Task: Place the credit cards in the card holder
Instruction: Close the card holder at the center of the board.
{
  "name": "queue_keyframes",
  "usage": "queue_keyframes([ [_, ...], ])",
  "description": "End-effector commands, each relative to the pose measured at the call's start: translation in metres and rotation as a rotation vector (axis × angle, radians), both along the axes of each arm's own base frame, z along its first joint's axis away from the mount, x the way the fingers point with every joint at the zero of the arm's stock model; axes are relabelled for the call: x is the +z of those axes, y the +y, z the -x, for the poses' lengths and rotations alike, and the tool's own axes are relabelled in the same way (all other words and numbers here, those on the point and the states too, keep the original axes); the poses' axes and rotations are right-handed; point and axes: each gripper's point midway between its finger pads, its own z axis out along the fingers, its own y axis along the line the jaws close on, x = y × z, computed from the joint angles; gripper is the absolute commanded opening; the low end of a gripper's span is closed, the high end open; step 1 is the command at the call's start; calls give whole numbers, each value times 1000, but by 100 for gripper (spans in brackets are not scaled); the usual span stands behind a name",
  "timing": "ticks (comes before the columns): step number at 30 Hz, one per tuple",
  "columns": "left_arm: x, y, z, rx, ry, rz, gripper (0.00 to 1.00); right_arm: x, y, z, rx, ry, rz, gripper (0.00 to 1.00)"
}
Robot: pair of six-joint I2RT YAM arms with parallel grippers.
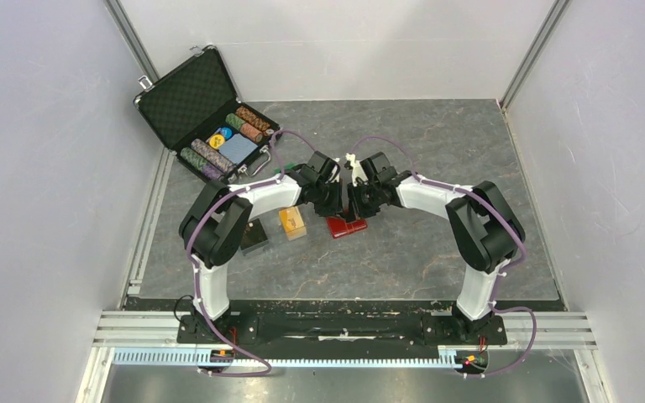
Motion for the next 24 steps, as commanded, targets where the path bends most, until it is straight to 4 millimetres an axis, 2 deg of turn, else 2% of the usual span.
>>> queue_keyframes([
  [1,-45,20,24,-9,83,-133,3,-75,-46,45,33,124,246,0],
  [3,-22,7,14,-23,42,-49,21,-57,-30,39,66,87,158,0],
  [5,8,-3,2,-32,-3,55,33,-37,-17,32,86,44,82,0],
  [8,43,-4,-20,-11,-61,151,42,-9,-5,25,100,-12,4,0],
  [10,52,2,-33,2,-91,148,45,2,-2,21,98,-30,-21,0],
  [14,29,18,-42,14,-55,35,49,19,0,15,78,-52,-66,0],
  [17,7,19,-39,3,-17,7,49,30,-3,10,46,-54,-99,0],
  [21,-15,20,-27,-3,49,2,46,47,-11,3,4,-65,-142,0],
  [24,-20,21,-13,5,81,10,44,56,-20,0,-35,-62,-168,0],
])
